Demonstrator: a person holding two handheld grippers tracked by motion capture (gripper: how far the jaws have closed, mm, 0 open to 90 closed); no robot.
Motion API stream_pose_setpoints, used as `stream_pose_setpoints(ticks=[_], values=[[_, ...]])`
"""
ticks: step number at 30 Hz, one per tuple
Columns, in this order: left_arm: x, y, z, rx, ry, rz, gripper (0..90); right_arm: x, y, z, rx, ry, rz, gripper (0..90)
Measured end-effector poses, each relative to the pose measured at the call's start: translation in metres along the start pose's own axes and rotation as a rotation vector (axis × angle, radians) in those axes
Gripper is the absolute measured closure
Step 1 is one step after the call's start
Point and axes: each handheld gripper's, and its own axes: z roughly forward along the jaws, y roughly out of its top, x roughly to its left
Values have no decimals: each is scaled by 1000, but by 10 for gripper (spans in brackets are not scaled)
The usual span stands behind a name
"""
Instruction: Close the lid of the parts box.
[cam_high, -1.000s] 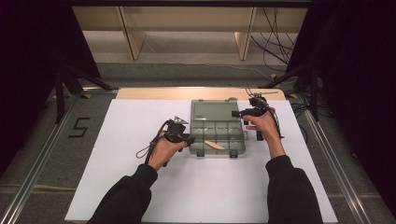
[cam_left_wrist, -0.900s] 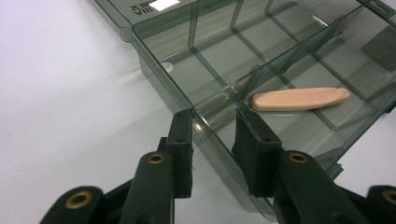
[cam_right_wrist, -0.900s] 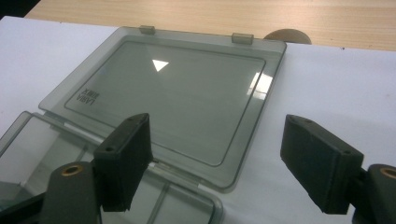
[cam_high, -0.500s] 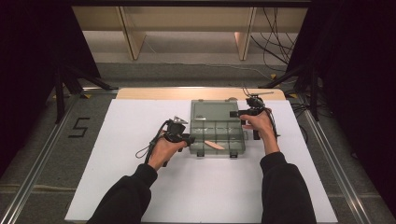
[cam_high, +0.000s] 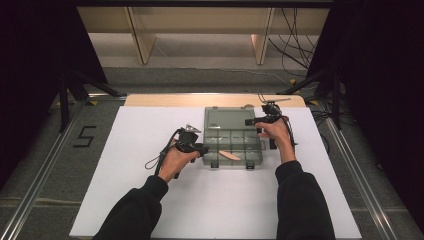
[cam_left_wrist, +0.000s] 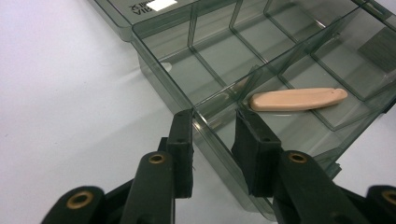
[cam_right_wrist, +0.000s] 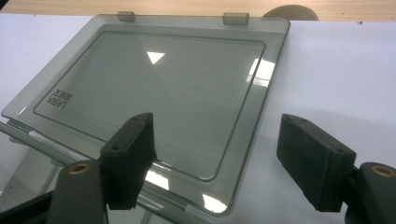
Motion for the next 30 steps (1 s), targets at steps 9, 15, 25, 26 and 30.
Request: stream_pose_setpoints(ticks=[9, 15, 25, 26, 30], values=[[1, 0, 0, -2, -4, 0, 679, -2, -2, 4, 18, -6, 23, 299], [1, -1, 0, -3, -2, -1, 679, -2, -3, 7, 35, -9, 17, 298], [3, -2, 0, -6, -19, 7, 679, 1, -4, 10, 27, -19, 62, 304], [2, -2, 0, -7, -19, 7, 680, -1, -4, 10, 36, -19, 41, 304], [2, -2, 0, -7, -19, 7, 679, 4, -4, 10, 37, 10, 98, 315]])
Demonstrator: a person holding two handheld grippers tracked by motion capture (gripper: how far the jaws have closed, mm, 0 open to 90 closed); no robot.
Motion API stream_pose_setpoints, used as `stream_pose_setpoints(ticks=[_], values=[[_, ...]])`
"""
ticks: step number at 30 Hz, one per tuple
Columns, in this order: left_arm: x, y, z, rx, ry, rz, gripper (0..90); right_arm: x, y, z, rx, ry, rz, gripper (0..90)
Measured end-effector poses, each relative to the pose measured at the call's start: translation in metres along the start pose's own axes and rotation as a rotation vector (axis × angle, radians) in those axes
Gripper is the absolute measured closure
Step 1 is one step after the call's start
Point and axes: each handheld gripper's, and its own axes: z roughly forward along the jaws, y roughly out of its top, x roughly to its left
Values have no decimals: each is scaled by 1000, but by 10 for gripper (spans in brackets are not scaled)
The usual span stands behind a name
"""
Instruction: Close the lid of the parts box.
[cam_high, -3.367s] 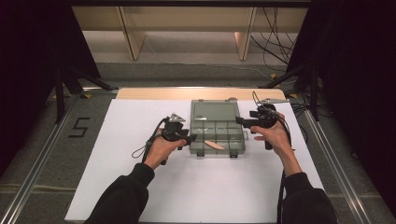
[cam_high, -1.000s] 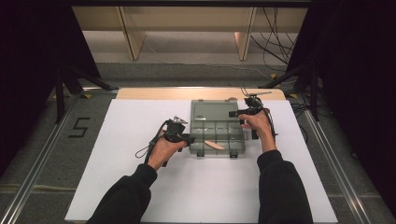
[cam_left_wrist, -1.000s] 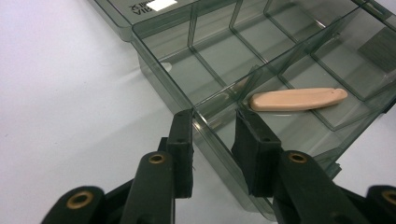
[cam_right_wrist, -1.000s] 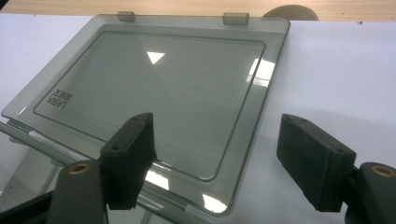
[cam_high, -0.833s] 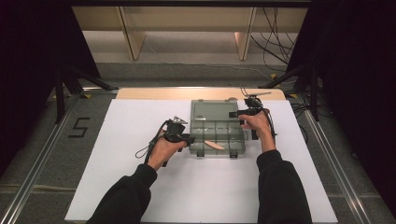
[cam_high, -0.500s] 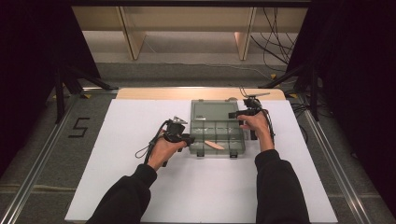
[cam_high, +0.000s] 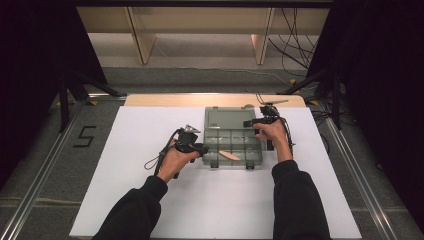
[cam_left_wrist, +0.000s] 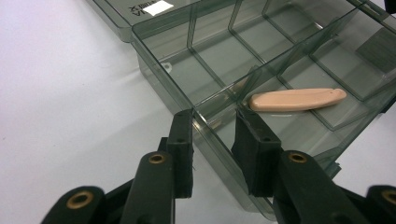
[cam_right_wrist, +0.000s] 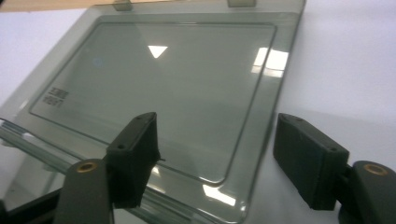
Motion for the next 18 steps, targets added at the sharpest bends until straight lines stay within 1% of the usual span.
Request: stream_pose_setpoints(ticks=[1, 2, 4, 5, 6, 7, 10, 11, 12, 13, 14, 15, 16, 17, 18], values=[[0, 0, 0, -3, 1, 0, 679, 0, 0, 1, 0, -2, 0, 314], [0, 0, 0, -3, 2, 0, 679, -1, -1, 2, -13, -8, -23, 315], [0, 0, 0, -3, 2, 3, 679, 0, -1, 2, -12, -11, -25, 331], [0, 0, 0, -2, -1, 5, 679, 0, 0, 1, -3, -5, -5, 342], [1, -1, 0, -4, -5, 4, 679, 1, 0, 0, 6, -14, 23, 354], [1, -1, 0, -6, -5, 2, 679, 0, 0, 0, 0, -12, 14, 362], [1, -1, 0, -5, -6, 6, 679, 0, 0, 0, -4, -13, 12, 380], [1, -1, 0, -6, -9, 5, 678, -1, 1, -1, -16, -18, -20, 403], [1, -1, 0, -7, -9, 4, 678, -2, 1, -3, -25, 5, -12, 425], [1, -1, 0, -7, -10, 3, 678, -3, 1, -4, -32, 7, -21, 444], [1, -1, 0, -7, -11, 2, 678, -4, 1, -5, -39, -12, -33, 462], [2, -1, 0, -8, -11, 0, 678, -4, 2, -7, -36, -1, -25, 478], [2, -1, 0, -7, -12, 3, 678, -5, 1, -8, -52, 9, -27, 495], [2, -1, 0, -7, -12, 4, 678, -5, 1, -10, -45, 5, -18, 511], [1, -1, 0, -8, -11, -7, 678, -5, 1, -10, -50, -14, -24, 523]])
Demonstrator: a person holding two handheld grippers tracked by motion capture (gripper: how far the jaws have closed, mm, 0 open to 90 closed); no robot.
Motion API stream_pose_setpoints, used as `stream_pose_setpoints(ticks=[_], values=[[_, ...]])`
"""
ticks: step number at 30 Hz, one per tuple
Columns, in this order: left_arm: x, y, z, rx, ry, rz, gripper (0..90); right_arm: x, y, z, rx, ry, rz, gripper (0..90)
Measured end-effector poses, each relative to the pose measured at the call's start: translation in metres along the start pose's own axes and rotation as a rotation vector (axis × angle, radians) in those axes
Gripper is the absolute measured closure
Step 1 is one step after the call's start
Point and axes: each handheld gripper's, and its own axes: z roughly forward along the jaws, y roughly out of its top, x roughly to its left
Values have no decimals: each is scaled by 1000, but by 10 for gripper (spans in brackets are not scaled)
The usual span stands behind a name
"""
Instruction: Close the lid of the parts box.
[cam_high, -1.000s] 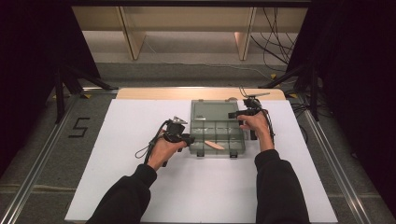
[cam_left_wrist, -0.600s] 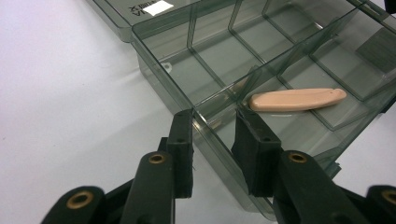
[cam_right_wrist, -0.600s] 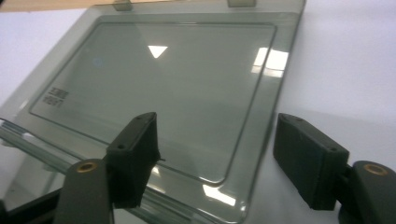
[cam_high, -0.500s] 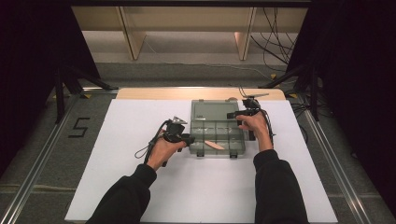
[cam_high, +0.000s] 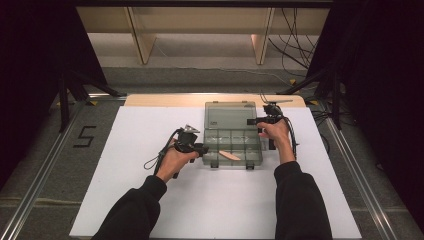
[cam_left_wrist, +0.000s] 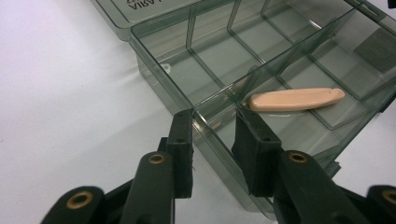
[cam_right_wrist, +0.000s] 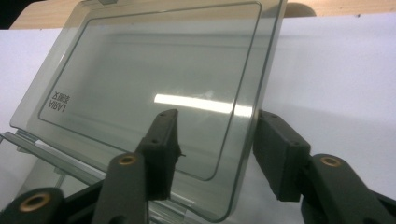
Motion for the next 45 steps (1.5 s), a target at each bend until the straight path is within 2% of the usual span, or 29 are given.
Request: stream_pose_setpoints(ticks=[2, 5, 6, 7, 9, 10, 12, 13, 16, 18, 20, 22, 25, 27, 33, 35, 38, 39, 45], values=[[0, 0, 0, 1, 2, 10, 678, -2, 0, -2, -16, 27, -11, 548], [0, 0, 0, 0, 2, 12, 678, 0, -1, -5, -36, 1, -12, 589], [0, 0, 0, 2, -1, 13, 678, -1, -2, -8, -40, 31, 3, 613], [0, 0, 0, 1, 1, 14, 678, -1, -2, -9, -61, 38, 5, 636], [1, 0, 0, 2, -3, 13, 678, -1, -3, -15, -55, 51, 40, 678], [1, 0, 0, 1, -2, 10, 678, -3, -4, -14, -91, 50, 22, 690], [0, 0, 0, 2, -2, 15, 678, -6, -4, -16, -108, 65, -10, 716], [0, 0, 0, 2, -1, 15, 678, -6, -4, -18, -98, 67, 5, 726], [0, 0, 0, 2, -1, 18, 678, -6, -5, -20, -117, 73, 5, 744], [0, 0, 0, 1, 1, 9, 678, -7, -6, -22, -124, 72, -7, 757], [1, 0, 0, 2, -3, 18, 678, -8, -6, -22, -142, 76, -22, 769], [1, 0, 0, 0, -4, 14, 677, -7, -6, -24, -142, 79, -17, 779], [2, 0, 0, -1, -5, 14, 674, -9, -8, -25, -163, 67, -45, 834], [2, 0, 0, 0, -3, 13, 673, -9, -9, -28, -168, 79, -59, 844], [3, 0, 0, 1, -16, 13, 672, -4, -13, -32, -200, 52, -123, 846], [2, 0, 0, 0, -13, 15, 671, -4, -16, -33, -215, 38, -169, 846], [2, 0, 0, -1, -12, 16, 671, -2, -21, -35, -243, 28, -202, 847], [2, 0, 0, -1, -12, 15, 671, -1, -22, -35, -258, 24, -193, 847], [2, 0, 0, -1, -14, 21, 668, 1, -27, -35, -294, 0, -248, 846]])
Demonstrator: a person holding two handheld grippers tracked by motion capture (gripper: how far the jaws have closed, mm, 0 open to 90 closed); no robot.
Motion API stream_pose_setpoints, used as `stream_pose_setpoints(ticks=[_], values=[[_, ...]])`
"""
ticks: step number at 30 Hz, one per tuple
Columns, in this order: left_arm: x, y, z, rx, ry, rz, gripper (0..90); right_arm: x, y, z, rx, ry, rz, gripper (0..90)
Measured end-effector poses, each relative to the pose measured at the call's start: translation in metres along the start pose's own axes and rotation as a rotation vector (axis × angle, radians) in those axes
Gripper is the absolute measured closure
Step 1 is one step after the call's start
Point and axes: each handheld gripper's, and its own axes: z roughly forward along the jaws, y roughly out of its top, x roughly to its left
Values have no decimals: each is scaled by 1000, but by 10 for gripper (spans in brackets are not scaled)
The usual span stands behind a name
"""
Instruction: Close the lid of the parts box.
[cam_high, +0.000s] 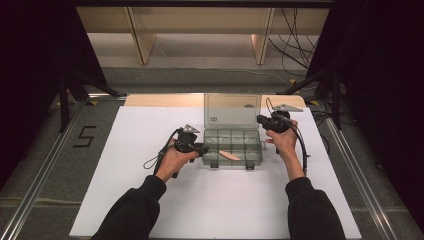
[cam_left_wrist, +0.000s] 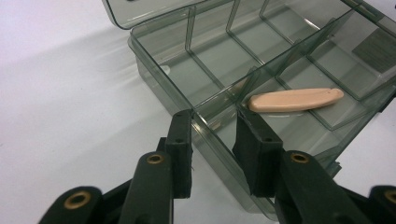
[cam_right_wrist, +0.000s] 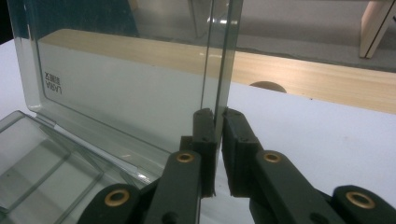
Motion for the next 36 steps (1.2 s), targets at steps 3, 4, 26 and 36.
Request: stream_pose_setpoints(ticks=[3, 4, 26, 36], values=[[0, 0, 0, -1, -3, 2, 668, 1, -3, -1, -14, -3, -5, 845], [0, 0, 0, -2, -4, 1, 668, 1, -4, -2, -22, -3, -14, 845], [1, 0, -2, -9, -5, 4, 673, 8, -14, -7, -91, -26, -122, 840], [1, 0, -2, -7, 1, 7, 680, 9, -17, -10, -117, -41, -145, 840]])
